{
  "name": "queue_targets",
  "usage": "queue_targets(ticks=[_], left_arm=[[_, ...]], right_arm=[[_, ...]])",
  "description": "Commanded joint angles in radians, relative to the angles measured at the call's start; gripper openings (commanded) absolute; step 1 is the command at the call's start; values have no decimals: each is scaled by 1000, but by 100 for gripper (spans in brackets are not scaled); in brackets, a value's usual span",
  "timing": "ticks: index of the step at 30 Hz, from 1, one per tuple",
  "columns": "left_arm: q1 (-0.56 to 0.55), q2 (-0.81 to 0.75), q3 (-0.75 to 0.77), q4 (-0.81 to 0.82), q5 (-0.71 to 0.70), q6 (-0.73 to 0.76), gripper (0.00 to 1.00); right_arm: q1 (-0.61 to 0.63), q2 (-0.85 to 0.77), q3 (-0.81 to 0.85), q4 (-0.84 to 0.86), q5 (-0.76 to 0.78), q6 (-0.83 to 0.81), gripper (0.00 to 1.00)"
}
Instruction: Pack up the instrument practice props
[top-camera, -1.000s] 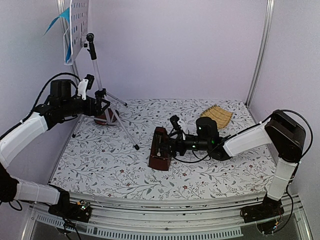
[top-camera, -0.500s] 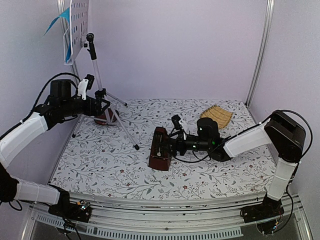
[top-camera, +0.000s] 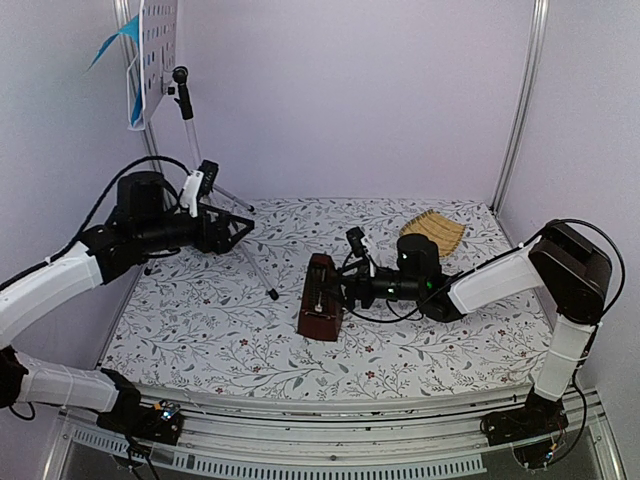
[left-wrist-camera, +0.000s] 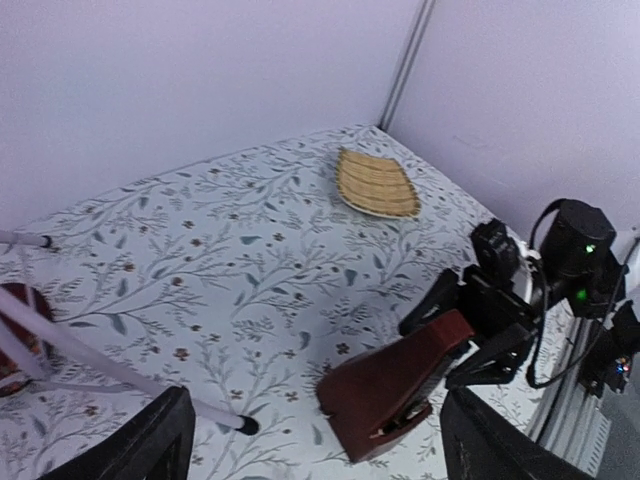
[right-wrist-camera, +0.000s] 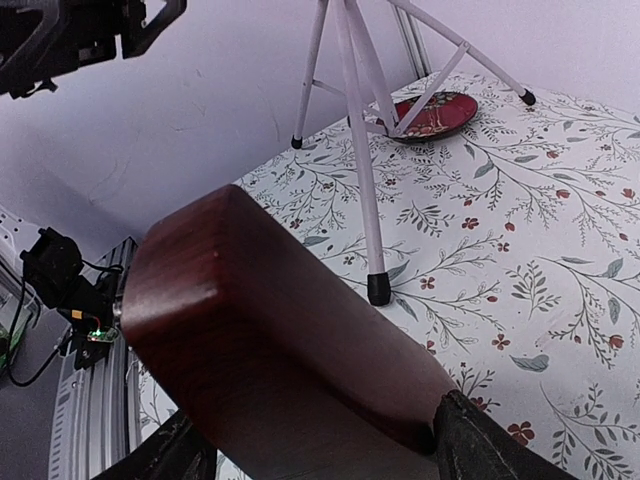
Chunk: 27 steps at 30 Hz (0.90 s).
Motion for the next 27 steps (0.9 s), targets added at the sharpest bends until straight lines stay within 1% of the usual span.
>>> queue_targets(ticks=[1,5,7,13,19,27], left_arm=[[-84,49,-99,173,-22,-99,87],[-120,115,-146,305,24,-155,84],[-134,146,-152,338,32,-166,83],[-153,206,-166,387,48,-189,83],[-158,215,-189,411,47,-188,83],[-168,240,-212,476,85,-182,81]], right_arm=[[-12,13,22,-8,13,21,75],[-12,21,38,-27,11,21,75],[-12,24,44,-34,11,21,75],[-12,34,61,-41,17,21,75],[-12,36,74,-51,20,15,76],[-12,25,86,-70,38,20,79]])
